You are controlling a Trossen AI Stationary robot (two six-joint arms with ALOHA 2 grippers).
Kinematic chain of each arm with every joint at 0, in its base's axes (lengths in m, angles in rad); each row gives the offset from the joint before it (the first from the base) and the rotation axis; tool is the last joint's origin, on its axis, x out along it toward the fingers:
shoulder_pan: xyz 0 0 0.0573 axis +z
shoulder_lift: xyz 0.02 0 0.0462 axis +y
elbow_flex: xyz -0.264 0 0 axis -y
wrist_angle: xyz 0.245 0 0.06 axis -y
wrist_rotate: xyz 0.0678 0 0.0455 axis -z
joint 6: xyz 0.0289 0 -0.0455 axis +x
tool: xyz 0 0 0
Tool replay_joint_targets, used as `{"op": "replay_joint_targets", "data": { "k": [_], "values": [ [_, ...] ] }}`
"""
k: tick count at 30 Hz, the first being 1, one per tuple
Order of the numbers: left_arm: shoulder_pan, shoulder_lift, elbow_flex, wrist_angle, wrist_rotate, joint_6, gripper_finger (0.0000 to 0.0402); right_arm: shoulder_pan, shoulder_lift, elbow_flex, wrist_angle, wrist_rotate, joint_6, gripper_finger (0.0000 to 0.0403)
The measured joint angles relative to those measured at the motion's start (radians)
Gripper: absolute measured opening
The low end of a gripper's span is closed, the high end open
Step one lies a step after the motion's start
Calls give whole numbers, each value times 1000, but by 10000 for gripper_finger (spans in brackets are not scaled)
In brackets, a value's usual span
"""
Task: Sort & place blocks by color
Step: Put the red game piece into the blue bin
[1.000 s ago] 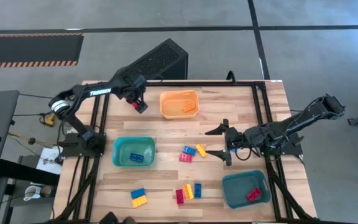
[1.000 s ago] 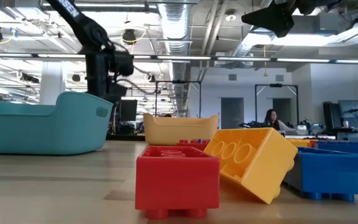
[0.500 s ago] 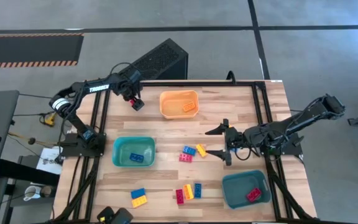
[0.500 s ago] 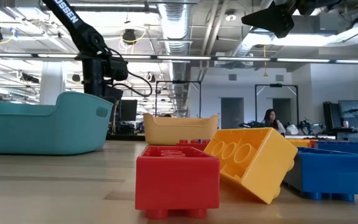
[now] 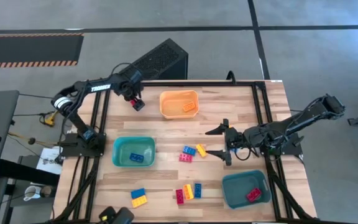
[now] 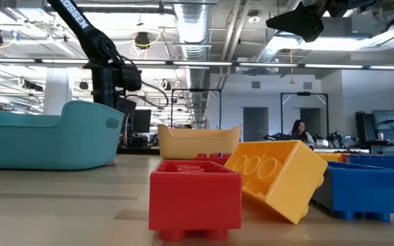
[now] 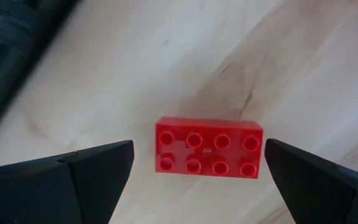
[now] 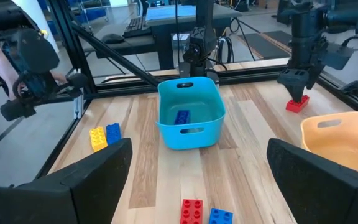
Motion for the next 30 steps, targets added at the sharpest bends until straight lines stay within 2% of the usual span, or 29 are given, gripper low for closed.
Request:
{"op": "replay_joint_targets", "data": {
  "k": [5,13,15,19,21,25,27,30],
  "values": [
    [0,90,1,7,6,8,351,0,0,0,0,0,4,394],
    [-18,117,12,0,-7,15,344,0,0,0,0,0,8,397],
    [-18,117,12,-4,-5,16,327,0,0,0,0,1,8,397],
    [-18,73,7,-26,-12,28,263,0,0,0,0,0,8,395],
    [-18,17,1,-47,-10,3,261,0,0,0,0,0,8,394],
    [-35,-143,-3,2,101,-34,261,0,0,0,-1,0,8,394],
    [-68,-230,-22,58,221,-39,261,0,0,0,-1,0,1,396],
    [-158,-355,-63,242,373,-81,261,0,0,0,0,1,-15,397]
  ]
}}
